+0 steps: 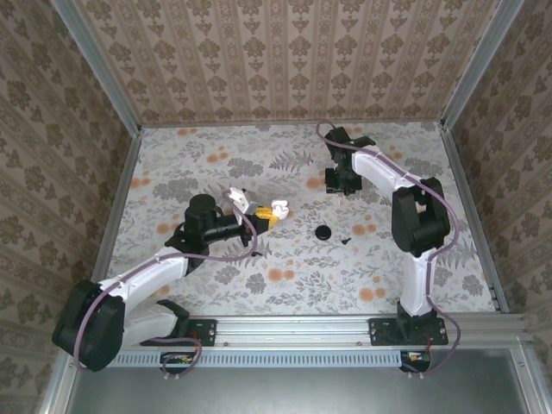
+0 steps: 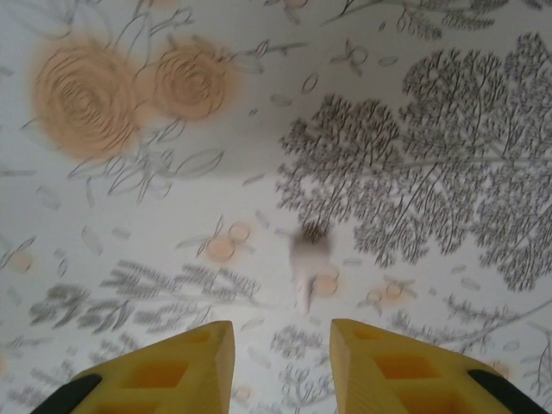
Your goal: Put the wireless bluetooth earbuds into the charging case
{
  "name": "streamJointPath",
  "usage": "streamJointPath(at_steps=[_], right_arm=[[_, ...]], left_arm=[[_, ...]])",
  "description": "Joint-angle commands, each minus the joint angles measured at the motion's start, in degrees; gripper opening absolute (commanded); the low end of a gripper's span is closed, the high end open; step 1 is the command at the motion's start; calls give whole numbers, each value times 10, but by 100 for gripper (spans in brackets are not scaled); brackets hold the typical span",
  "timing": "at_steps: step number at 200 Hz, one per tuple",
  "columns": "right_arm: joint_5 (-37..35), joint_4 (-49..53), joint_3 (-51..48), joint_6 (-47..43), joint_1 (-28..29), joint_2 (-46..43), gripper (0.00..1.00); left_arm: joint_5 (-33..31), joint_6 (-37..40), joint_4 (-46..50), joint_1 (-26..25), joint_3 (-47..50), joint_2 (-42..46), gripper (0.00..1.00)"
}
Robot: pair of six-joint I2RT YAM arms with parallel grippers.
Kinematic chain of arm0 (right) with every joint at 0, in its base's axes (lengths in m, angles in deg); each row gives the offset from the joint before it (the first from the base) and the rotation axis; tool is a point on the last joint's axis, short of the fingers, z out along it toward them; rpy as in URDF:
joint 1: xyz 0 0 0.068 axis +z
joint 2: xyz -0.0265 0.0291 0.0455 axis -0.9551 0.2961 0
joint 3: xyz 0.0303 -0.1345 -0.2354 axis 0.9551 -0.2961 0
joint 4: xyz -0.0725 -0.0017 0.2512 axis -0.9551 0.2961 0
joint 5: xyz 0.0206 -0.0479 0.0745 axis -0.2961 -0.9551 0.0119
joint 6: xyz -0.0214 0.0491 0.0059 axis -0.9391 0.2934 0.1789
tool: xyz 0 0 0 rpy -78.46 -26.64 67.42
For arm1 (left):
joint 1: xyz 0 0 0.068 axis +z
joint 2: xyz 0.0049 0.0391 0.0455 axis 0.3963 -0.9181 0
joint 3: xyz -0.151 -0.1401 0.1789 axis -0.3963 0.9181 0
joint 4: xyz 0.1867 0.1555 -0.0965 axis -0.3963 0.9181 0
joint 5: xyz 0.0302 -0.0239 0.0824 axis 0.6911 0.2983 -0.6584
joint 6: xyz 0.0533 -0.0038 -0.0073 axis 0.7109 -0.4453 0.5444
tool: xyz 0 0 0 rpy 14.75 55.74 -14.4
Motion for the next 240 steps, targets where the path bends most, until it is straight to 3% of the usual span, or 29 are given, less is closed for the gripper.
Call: streamJointPath(at_steps=[1,104,240], right_arm=[[-31,51,44,-16,-6,40,35],[-28,75,95,-27,-15,132,35],[1,77,45,-23,-16,94,32]], left_arm=[[3,25,-11,5,-25,-7,0],[-5,35,-10,11,-33,-25,0],[-1,23,-12,12,-35,-19,0]])
